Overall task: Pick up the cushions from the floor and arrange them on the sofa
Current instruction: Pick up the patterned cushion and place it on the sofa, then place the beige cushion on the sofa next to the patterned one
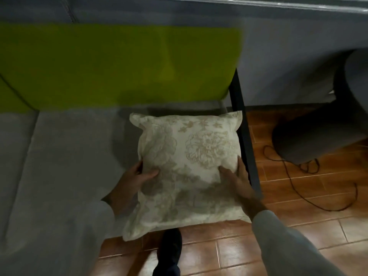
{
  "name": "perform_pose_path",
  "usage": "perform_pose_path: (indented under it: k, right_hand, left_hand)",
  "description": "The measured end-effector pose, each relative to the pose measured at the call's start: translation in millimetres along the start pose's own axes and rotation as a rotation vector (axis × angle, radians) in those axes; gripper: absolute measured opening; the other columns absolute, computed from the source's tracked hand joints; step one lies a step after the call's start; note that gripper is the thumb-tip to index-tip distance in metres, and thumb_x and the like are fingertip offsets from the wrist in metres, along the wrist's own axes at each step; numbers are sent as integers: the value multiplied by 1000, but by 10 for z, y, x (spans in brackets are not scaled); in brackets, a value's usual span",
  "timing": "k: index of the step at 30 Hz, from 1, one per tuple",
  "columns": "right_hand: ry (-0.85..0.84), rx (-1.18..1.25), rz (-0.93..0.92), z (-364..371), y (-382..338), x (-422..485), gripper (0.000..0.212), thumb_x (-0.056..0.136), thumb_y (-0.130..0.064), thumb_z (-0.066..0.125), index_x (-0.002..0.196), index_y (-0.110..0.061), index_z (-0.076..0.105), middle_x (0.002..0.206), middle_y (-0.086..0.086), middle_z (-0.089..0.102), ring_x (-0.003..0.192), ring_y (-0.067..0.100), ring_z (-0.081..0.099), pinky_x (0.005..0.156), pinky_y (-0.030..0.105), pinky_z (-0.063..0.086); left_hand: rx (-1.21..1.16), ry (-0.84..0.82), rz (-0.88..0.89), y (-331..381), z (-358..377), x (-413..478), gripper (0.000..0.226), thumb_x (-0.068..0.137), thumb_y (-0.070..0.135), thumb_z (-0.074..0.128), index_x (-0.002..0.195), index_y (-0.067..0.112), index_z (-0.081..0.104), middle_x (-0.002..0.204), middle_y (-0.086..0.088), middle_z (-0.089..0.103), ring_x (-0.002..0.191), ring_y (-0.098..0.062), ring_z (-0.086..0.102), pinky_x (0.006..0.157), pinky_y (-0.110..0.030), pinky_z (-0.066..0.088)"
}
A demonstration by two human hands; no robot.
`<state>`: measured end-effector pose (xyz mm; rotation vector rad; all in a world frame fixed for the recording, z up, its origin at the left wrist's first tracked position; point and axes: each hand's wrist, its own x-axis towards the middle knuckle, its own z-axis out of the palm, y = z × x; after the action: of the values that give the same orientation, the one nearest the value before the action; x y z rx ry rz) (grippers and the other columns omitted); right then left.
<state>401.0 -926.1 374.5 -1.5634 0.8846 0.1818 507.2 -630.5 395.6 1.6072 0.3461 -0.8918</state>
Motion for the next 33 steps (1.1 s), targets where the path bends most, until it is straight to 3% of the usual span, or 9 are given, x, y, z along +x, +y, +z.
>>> perform_pose_path:
  k: [3,6,10,14,20,24,27,30,33]
  right_hand:
    - [58,-125,23,38,-95,-27,123,58,-80,75,161,-44,20,166,2,27,149,36,34,114,65,40]
    - [104,-276,-74,169,-311,-234,108,71,-66,78,160,-30,29,159,4,31,145,33,37,113,62,42]
    - [30,-445,-336,557,-624,-620,66,92,-26,77,150,-26,45,149,-5,41,132,8,38,101,12,38]
    - [-185,-371,-344,1323,-1032,-1270,55,97,-24,72,147,-24,50,150,-1,50,134,17,48,96,25,45]
    - [-422,-433,-341,2995,-1097,-2543,40,100,-9,65,138,-10,53,128,3,59,104,3,65,67,7,51]
    - [-557,-465,-312,4093,-853,-3257,51,99,-24,69,145,-24,49,132,-12,54,110,5,59,85,20,52]
    - [-668,-518,-265,4770,-554,-3663,47,91,-43,73,134,-38,55,138,-13,57,124,11,58,104,39,51]
    - [-801,-606,-212,5380,-210,-3917,64,72,-63,71,130,-42,58,137,-16,59,125,8,59,105,40,52]
    - [-860,-742,-142,5832,226,-3836,68,68,-73,71,131,-51,55,138,-17,57,124,8,58,106,43,52]
  left_hand:
    - [46,-20,0,9,-105,-2,59,88,20,76,142,14,55,133,-5,68,117,-26,68,99,-42,55]
    - [157,54,40,15,-351,-167,53,80,29,84,128,20,64,118,13,69,114,-18,67,81,-21,54]
    - [365,149,95,-59,-871,-488,65,87,31,76,145,20,50,139,-2,59,125,-24,57,91,-28,43]
    - [298,219,150,-191,-1555,-1057,55,90,31,74,139,16,55,128,-4,62,111,-19,58,84,-20,46]
    - [199,426,279,-764,-2888,-2247,35,88,25,76,121,14,68,106,1,68,89,-6,61,63,5,38]
    - [4,567,276,-1384,-3764,-3016,23,88,19,76,110,15,71,99,-1,71,93,-15,67,81,-14,53]
    - [-79,671,231,-1895,-4328,-3448,25,90,22,74,113,12,71,101,-3,74,89,-16,69,73,-15,55]
    - [-171,802,111,-2482,-4815,-3790,27,89,26,75,113,14,73,99,-5,74,77,-14,66,74,-29,53]
    - [-260,860,-3,-3081,-5066,-3930,21,89,19,76,108,10,71,89,-1,75,60,-4,64,60,-21,51]
